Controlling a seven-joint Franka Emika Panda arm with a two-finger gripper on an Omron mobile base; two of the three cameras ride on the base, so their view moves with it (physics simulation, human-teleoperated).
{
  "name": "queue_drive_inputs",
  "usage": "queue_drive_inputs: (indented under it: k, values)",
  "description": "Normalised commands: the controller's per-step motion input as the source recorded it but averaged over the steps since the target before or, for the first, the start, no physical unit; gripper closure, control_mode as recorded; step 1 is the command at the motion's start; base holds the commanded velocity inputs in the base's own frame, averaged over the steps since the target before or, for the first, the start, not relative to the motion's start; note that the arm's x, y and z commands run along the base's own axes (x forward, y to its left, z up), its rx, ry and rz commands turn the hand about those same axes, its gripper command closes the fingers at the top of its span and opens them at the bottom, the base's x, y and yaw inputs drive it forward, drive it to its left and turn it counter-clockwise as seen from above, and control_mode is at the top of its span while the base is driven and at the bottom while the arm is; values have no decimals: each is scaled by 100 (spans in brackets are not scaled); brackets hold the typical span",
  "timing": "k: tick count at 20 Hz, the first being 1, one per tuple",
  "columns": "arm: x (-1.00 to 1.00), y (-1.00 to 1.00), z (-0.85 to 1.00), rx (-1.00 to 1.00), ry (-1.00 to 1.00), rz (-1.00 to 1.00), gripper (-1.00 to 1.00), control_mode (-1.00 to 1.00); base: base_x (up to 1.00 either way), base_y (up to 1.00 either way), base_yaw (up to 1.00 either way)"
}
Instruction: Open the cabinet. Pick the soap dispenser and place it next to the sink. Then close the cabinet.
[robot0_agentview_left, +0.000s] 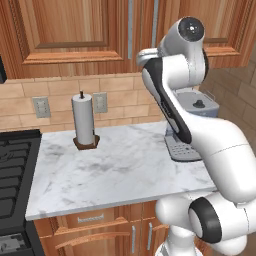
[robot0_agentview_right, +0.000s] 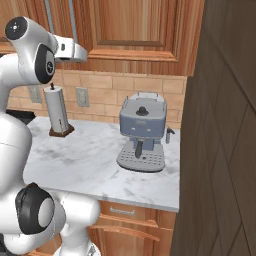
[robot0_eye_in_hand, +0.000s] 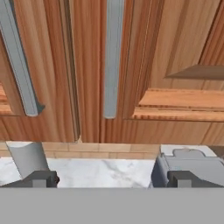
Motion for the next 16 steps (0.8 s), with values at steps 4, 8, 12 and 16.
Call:
queue_drive_inputs:
  k: [4,8,12,16]
  values:
    - [18,0,22,0,-6,0,-100,-100,0,0,0]
    - [24,0,20,0,-5,0,-100,-100,0,0,0]
    - [26,2,9,0,-9,0,-100,-100,0,0,0]
    - [33,0,5,0,-8,0,-100,-100,0,0,0]
